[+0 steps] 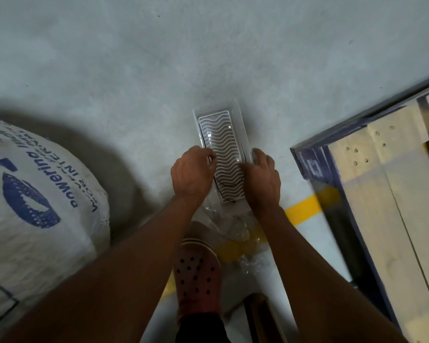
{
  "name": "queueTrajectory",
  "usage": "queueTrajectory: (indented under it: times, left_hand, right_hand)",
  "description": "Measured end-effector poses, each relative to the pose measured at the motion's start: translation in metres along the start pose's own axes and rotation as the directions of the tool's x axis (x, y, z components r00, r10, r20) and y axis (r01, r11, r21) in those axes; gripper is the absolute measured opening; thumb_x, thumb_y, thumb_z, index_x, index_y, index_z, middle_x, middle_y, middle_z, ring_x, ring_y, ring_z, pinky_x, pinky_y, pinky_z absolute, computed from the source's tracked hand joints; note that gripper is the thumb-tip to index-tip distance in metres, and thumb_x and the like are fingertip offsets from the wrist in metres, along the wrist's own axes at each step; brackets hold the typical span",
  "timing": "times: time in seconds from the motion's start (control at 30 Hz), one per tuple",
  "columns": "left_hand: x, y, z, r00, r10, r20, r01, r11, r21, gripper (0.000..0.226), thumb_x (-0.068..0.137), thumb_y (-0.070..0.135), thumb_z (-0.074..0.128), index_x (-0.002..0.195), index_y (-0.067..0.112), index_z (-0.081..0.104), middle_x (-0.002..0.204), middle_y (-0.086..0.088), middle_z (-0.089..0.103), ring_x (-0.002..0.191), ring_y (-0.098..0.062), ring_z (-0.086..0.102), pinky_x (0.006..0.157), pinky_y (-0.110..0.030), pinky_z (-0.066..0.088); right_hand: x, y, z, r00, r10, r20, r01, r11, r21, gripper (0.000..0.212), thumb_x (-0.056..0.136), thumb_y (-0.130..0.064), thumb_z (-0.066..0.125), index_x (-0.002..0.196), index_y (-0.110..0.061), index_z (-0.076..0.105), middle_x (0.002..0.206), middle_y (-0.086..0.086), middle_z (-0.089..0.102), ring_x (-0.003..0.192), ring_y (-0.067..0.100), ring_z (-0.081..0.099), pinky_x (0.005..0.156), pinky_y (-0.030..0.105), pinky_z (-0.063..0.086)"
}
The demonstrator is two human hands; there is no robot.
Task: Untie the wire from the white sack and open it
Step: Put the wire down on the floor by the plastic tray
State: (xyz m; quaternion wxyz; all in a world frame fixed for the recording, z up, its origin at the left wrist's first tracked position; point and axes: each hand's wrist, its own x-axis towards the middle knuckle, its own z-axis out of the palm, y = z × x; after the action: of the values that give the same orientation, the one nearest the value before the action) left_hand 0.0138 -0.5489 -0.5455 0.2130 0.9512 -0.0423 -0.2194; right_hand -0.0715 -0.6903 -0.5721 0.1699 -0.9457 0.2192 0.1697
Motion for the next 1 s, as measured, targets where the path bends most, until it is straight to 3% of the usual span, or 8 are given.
queueTrajectory:
  times: [0.1,0.17,0.3,0.4,0.5,0.6,0.83,1.0]
  left_hand:
    - [-0.006,-0.002,-0.006,1.0,-0.002,0.014,0.002,0.999,-0.044,0.029,0.099,0.045,0.066,0.121,0.032,0.079,0.109,0.003,0.079,0.095,-0.02,0.075,0.086,-0.041,0.063]
    - [-0.013,0.0,-0.016,1.0,0.0,0.03,0.001,0.998,-0.056,0.03,0.102,0.043,0.062,0.126,0.033,0.077,0.113,0.002,0.078,0.098,-0.02,0.075,0.089,-0.042,0.062]
    - [-0.02,0.007,-0.048,0.997,0.041,0.063,-0.034,0.994,-0.101,0.031,0.104,0.033,0.058,0.13,0.03,0.075,0.121,-0.001,0.076,0.109,-0.024,0.073,0.096,-0.042,0.059]
    - [-0.018,0.017,-0.093,0.977,0.104,0.189,-0.09,0.993,-0.083,0.044,0.103,0.027,0.058,0.147,0.026,0.059,0.134,-0.007,0.068,0.126,-0.03,0.063,0.105,-0.046,0.052]
    - [-0.012,0.03,-0.166,0.96,0.123,0.253,-0.118,0.992,-0.037,0.065,0.103,0.025,0.057,0.164,0.023,0.033,0.158,-0.011,0.05,0.145,-0.033,0.047,0.117,-0.049,0.042]
    - [-0.014,0.039,-0.26,0.96,0.144,0.239,-0.168,0.983,0.081,0.077,0.105,0.027,0.055,0.169,0.024,0.013,0.172,-0.01,0.031,0.154,-0.035,0.035,0.122,-0.053,0.037]
    - [-0.059,0.025,-0.455,0.971,0.203,0.125,-0.232,0.929,0.288,0.082,0.105,0.037,0.053,0.17,0.021,0.006,0.173,-0.015,0.027,0.156,-0.036,0.032,0.122,-0.059,0.034]
    - [-0.143,-0.044,-0.548,0.985,0.167,0.044,-0.172,0.947,0.271,0.084,0.096,0.044,0.044,0.169,0.023,0.011,0.165,-0.015,0.04,0.149,-0.039,0.043,0.113,-0.064,0.041]
  right_hand:
    - [-0.004,0.0,-0.01,0.999,-0.052,-0.002,0.052,0.995,0.079,0.027,0.095,-0.023,0.072,0.121,-0.017,0.076,0.156,0.018,0.049,0.144,0.039,0.045,0.109,0.052,0.049]
    - [-0.008,0.0,-0.022,0.998,-0.015,0.057,0.005,0.983,0.185,0.035,0.099,-0.026,0.062,0.132,-0.019,0.07,0.161,0.011,0.042,0.147,0.035,0.041,0.116,0.051,0.045]
    - [-0.018,-0.006,-0.061,0.996,-0.061,0.061,0.044,0.968,0.248,0.037,0.102,-0.022,0.061,0.139,-0.021,0.065,0.164,0.011,0.038,0.149,0.036,0.038,0.116,0.052,0.044]
    - [-0.012,-0.032,-0.109,0.988,-0.116,0.103,0.09,0.97,0.227,0.05,0.102,-0.027,0.062,0.151,-0.021,0.051,0.164,0.013,0.036,0.146,0.037,0.041,0.11,0.052,0.046]
    - [0.001,-0.077,-0.172,0.959,-0.174,0.222,0.124,0.967,0.223,0.071,0.101,-0.038,0.062,0.162,-0.03,0.027,0.165,0.014,0.031,0.14,0.043,0.046,0.108,0.059,0.048]
    - [0.003,-0.126,-0.243,0.948,-0.241,0.208,0.196,0.957,0.213,0.081,0.1,-0.041,0.064,0.165,-0.032,0.015,0.17,0.016,0.022,0.144,0.048,0.04,0.111,0.061,0.043]
    - [-0.032,-0.239,-0.375,0.863,-0.467,0.194,0.428,0.879,0.212,0.094,0.096,-0.038,0.069,0.165,-0.04,0.005,0.172,0.016,0.015,0.149,0.047,0.034,0.116,0.061,0.039]
    - [-0.103,-0.341,-0.4,0.771,-0.603,0.206,0.549,0.793,0.263,0.095,0.096,-0.038,0.069,0.163,-0.047,0.002,0.175,0.007,0.006,0.153,0.041,0.03,0.116,0.059,0.037]
